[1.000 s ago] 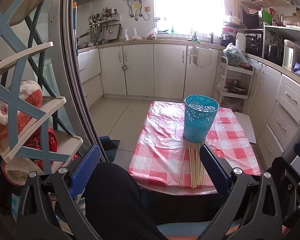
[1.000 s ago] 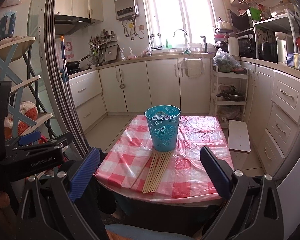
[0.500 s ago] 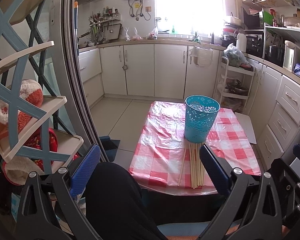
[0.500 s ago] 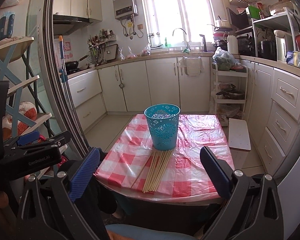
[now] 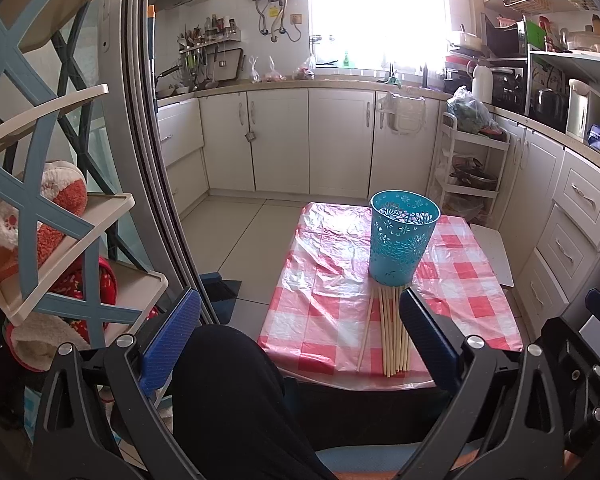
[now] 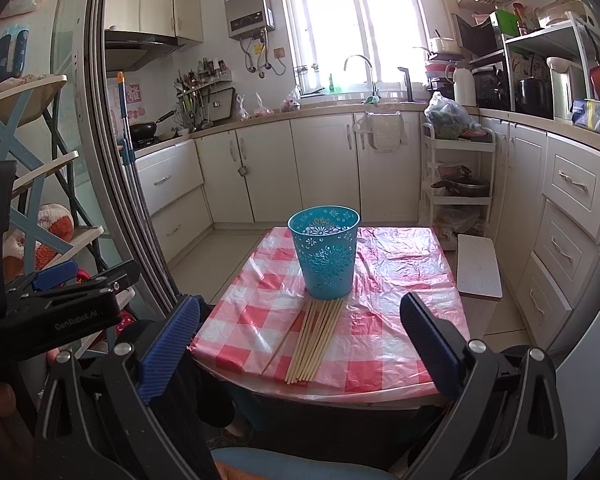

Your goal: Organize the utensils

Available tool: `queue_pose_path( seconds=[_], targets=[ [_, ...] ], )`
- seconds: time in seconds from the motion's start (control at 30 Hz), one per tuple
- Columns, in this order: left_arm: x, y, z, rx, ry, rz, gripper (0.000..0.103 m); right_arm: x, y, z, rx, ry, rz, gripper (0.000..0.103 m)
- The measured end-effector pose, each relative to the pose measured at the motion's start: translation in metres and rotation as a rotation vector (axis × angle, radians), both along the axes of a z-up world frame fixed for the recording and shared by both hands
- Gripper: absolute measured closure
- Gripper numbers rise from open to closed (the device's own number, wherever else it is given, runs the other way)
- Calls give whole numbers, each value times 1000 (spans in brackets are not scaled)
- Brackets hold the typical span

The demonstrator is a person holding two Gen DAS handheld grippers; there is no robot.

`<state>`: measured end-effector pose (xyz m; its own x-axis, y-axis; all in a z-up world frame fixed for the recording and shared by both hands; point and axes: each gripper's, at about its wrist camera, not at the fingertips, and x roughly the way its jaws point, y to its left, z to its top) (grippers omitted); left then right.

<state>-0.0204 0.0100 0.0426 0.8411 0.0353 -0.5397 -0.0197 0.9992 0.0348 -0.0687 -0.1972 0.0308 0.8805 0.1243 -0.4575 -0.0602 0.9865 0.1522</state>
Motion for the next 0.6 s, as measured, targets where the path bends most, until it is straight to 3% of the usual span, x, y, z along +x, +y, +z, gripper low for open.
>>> queue_pose_path(
  seconds=[0.6],
  targets=[
    [10,1,-9,37,51,-11,7,0,4,-7,-1,21,5,7]
  ],
)
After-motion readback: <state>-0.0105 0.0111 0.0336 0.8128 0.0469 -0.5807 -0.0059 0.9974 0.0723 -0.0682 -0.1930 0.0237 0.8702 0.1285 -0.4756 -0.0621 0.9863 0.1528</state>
